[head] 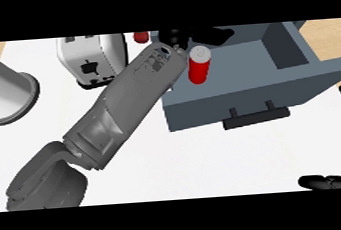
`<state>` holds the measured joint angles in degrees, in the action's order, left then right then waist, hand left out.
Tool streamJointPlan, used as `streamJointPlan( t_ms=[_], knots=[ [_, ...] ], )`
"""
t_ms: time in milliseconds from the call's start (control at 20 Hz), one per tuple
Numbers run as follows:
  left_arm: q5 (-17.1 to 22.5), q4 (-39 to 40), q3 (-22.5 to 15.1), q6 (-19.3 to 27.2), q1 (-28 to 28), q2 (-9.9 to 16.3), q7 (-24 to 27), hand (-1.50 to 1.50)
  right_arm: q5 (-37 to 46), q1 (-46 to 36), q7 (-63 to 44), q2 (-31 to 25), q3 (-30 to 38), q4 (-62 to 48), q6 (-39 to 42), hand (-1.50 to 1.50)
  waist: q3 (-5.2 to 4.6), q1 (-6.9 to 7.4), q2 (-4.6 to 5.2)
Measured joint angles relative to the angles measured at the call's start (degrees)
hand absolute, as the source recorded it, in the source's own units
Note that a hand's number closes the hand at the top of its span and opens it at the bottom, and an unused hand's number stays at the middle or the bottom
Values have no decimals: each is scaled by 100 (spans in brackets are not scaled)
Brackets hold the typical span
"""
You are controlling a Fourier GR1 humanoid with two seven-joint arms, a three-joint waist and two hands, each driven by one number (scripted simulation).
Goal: Pick up the can, place it into the drawer and close the drawer
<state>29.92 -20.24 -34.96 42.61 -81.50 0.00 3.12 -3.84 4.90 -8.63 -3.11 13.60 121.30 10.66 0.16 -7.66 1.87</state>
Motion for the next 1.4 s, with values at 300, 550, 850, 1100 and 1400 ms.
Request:
streamJointPlan(
  t_ms=[300,550,850,1100,1400],
  knots=[
    [264,-210,-104,290,90,0,35,-150,185,61,160,-128,30,158,56,-150,-1,4,-17],
    [504,-214,-39,253,104,0,116,-150,818,34,434,-387,-52,393,78,-150,-6,53,-12],
    [819,-348,43,315,67,-1,269,-150,1583,-136,643,-640,-336,467,99,-150,-8,144,-28],
    [992,-411,110,390,-42,0,390,-150,2509,-199,854,-835,-634,424,-3,-150,-9,283,-59],
    [1023,-524,-1,558,-55,0,413,-150,3893,-510,894,-1119,-1108,-3,-211,-150,-12,498,-101]
  ],
)
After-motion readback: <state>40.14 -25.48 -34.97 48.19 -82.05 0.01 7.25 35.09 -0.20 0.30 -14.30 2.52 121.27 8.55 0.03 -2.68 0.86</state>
